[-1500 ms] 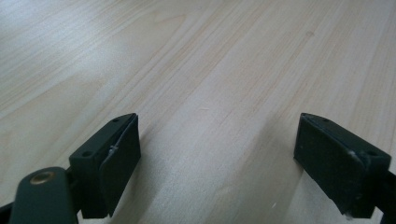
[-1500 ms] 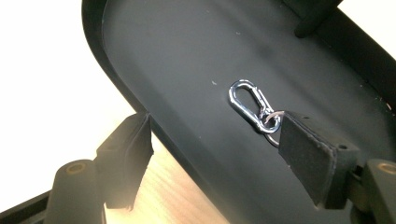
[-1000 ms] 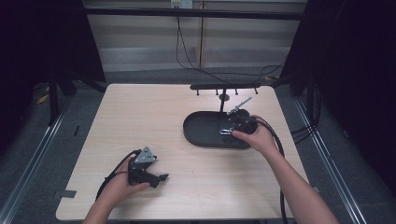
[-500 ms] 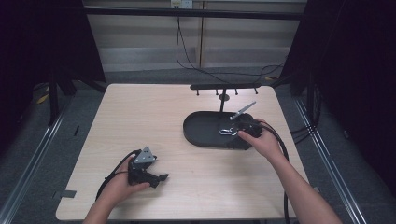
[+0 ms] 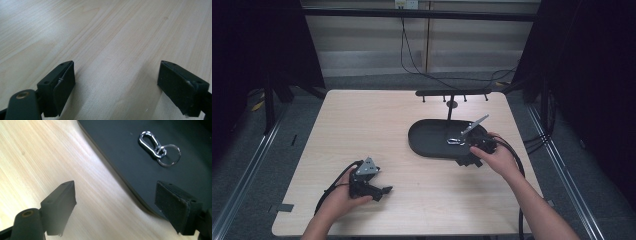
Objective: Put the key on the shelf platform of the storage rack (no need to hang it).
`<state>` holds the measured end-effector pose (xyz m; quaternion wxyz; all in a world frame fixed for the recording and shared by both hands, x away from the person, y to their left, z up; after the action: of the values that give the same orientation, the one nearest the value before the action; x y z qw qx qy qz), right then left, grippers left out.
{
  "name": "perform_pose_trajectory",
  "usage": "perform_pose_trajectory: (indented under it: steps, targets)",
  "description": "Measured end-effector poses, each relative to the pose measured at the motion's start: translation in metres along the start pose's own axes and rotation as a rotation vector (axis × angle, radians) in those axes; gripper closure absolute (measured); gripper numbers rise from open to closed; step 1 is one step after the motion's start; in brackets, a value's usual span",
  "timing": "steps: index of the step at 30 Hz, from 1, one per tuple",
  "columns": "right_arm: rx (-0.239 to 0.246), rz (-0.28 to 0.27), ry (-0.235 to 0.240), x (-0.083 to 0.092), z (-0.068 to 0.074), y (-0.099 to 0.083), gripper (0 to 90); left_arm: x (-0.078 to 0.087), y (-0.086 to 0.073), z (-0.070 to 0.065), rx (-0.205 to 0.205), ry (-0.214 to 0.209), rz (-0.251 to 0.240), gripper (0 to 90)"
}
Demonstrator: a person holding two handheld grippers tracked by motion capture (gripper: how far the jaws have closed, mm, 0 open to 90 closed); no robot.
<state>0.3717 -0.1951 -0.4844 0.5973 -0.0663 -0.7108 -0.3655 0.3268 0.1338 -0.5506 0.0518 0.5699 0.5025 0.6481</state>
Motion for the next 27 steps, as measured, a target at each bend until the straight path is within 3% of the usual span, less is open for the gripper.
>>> perform_pose_trajectory:
  steps: [27]
  targets:
    - [-0.007,0.016,0.014,0.005,0.006,-0.036,17.3,0.000,0.000,0.000,0.000,0.000,0.000,14.3]
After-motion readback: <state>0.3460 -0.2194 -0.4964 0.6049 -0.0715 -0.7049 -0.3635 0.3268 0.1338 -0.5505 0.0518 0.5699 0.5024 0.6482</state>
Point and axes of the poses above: each handheld gripper's, and its own axes: x roughly backward along the jaws, y roughly out of its top, z roughly to its left, the point moved 6 cm from there along -x, roughly forward along the jaws, and after that the axes turned 10 degrees about x, right-handed, at the moved point
